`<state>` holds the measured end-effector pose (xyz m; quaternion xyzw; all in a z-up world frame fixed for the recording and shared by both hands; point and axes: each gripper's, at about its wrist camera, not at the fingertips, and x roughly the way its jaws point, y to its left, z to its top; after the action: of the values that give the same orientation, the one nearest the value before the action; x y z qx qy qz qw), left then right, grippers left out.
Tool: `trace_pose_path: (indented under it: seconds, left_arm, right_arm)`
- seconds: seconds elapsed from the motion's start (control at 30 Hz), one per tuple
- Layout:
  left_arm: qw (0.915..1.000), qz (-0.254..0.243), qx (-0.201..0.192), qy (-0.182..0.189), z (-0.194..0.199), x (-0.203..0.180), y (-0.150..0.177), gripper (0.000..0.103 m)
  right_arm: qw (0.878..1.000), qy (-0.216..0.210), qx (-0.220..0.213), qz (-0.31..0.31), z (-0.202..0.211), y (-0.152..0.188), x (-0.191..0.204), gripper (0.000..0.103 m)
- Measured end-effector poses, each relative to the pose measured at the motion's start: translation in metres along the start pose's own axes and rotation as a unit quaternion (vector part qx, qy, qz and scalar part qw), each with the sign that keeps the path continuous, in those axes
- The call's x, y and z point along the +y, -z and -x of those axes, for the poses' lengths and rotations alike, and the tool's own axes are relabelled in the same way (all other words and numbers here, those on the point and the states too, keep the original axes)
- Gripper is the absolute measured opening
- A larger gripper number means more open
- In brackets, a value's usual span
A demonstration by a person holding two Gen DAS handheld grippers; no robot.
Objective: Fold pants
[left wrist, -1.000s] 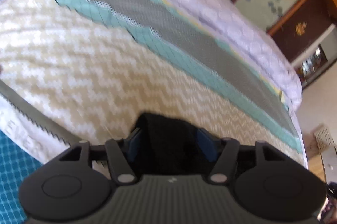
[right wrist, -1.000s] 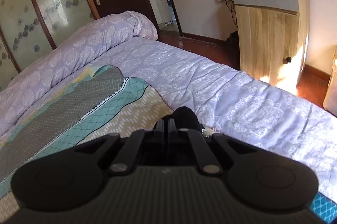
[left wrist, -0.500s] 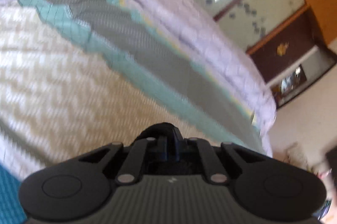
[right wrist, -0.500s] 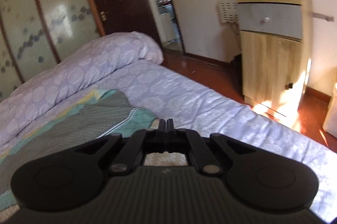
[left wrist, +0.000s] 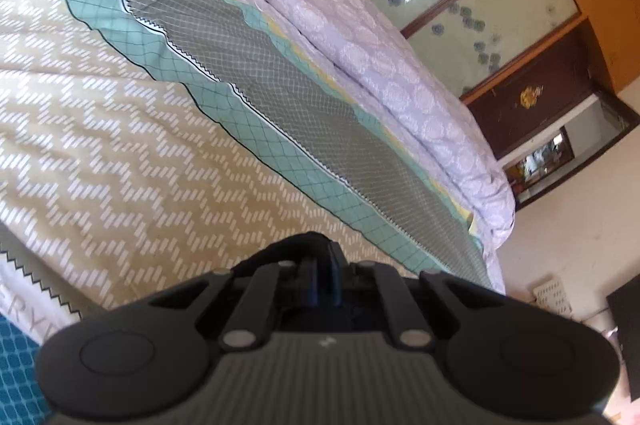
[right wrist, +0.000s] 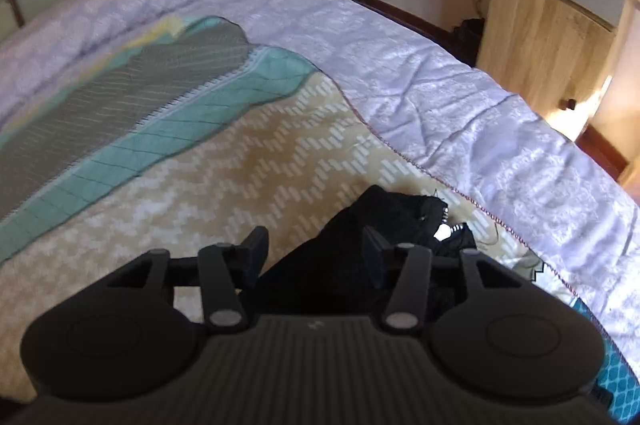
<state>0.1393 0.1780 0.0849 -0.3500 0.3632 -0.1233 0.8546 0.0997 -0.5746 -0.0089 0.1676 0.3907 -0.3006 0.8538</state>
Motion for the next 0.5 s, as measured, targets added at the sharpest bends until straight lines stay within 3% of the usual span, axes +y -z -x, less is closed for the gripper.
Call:
trace_pose_path:
  seconds: [0.03,0.1,0.2,0.3,0.4,0.5]
  left_arm:
    - [1.0,0.0,-0.003,0.0,0.003,0.0,0.0,0.006]
    - [0.9999,0.0,-0.011,0.001,0.01,0.0,-0.001,0.006]
    - [0.9998,0.006,-0.02,0.004,0.018,0.001,-0.005,0.006]
    - [0.9997,0.007,-0.021,0.007,0.016,0.003,-0.014,0.006]
    - [0.9992,0.015,-0.028,0.022,0.011,0.002,-0.025,0.006]
    - [0.9985,0.01,-0.05,0.02,-0.005,-0.003,-0.039,0.006]
  right_arm:
    - [1.0,0.006,0.013,-0.002,-0.011,0.0,0.002,0.053]
    - [0.999,0.033,0.039,0.008,-0.033,0.008,-0.002,0.028]
    - [1.0,0.021,0.012,0.003,-0.019,0.012,-0.008,0.008]
    - [0.997,-0.025,-0.055,-0.049,0.018,0.001,-0.026,0.007]
    - [0.981,-0.086,-0.141,-0.106,0.055,-0.025,-0.039,0.007]
    - [0.97,-0.084,-0.19,-0.125,0.062,-0.059,-0.024,0.009]
